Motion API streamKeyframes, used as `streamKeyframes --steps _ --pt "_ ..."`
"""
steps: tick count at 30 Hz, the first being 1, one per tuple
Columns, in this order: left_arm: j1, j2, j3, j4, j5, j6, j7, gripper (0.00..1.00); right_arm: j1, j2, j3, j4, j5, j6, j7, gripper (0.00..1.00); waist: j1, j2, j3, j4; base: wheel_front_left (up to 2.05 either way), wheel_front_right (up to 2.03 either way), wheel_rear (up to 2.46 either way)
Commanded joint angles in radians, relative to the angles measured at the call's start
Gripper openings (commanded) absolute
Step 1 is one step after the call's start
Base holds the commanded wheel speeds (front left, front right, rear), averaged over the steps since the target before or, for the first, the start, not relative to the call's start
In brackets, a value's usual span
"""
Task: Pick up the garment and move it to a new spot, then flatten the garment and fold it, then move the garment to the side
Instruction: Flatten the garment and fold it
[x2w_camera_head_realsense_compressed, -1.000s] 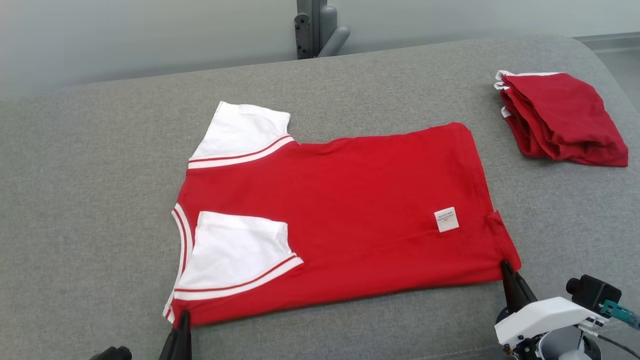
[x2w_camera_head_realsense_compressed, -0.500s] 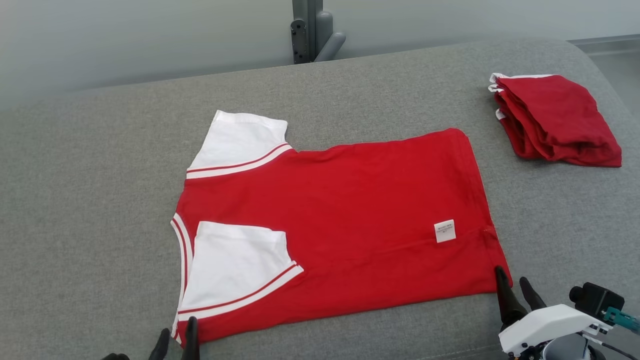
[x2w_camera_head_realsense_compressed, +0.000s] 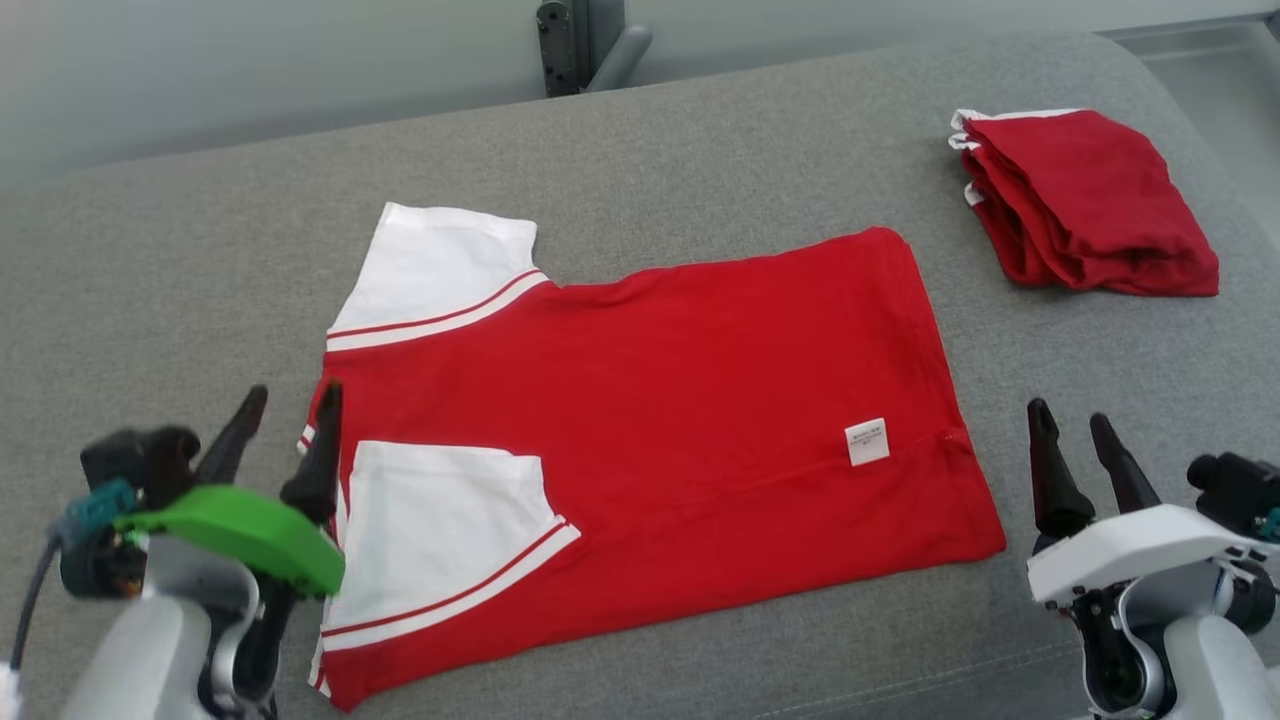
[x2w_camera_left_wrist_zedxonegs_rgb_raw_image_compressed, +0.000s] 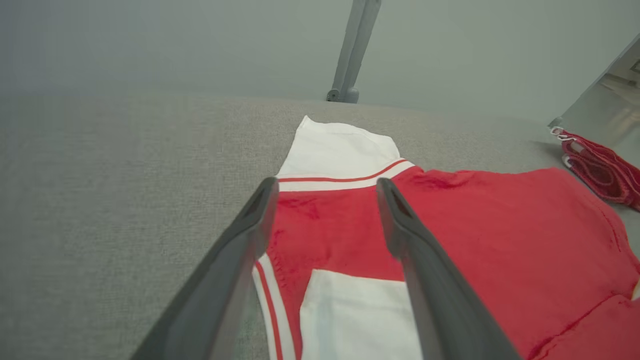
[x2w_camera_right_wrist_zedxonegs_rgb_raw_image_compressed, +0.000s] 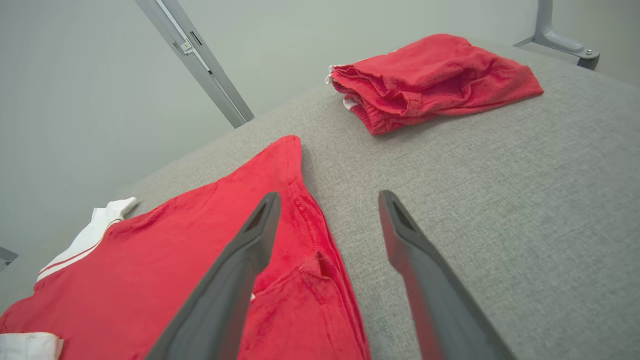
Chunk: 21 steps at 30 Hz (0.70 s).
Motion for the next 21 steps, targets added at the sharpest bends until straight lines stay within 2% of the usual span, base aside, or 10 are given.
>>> streamKeyframes --steps 1,7,11,21 --pt "-0.069 0.012 -0.008 0.018 0.022 -0.007 0.021 1.00 -0.024 -0.003 0.009 -0.016 -0.011 0.000 0.001 1.00 0.0000 0.0061 0.048 -0.026 0.00 0.00 0.00" --pt "-0.341 0.023 -0.051 0.149 0.050 -0.026 0.150 1.00 -0.107 0.000 0.069 -0.071 -0.033 0.000 -0.006 1.00 0.0000 0.0061 0.169 -0.072 0.00 0.00 0.00" --pt "-0.503 0.023 -0.074 0.251 0.085 -0.030 0.193 1.00 -0.160 0.002 0.113 -0.101 -0.039 0.000 -0.013 1.00 0.0000 0.0061 0.254 -0.104 0.00 0.00 0.00" --pt "-0.750 0.010 -0.091 0.521 0.136 -0.005 0.200 1.00 -0.208 -0.003 0.179 -0.149 -0.024 0.000 -0.044 1.00 0.0000 0.0061 0.383 -0.161 0.00 0.00 0.00"
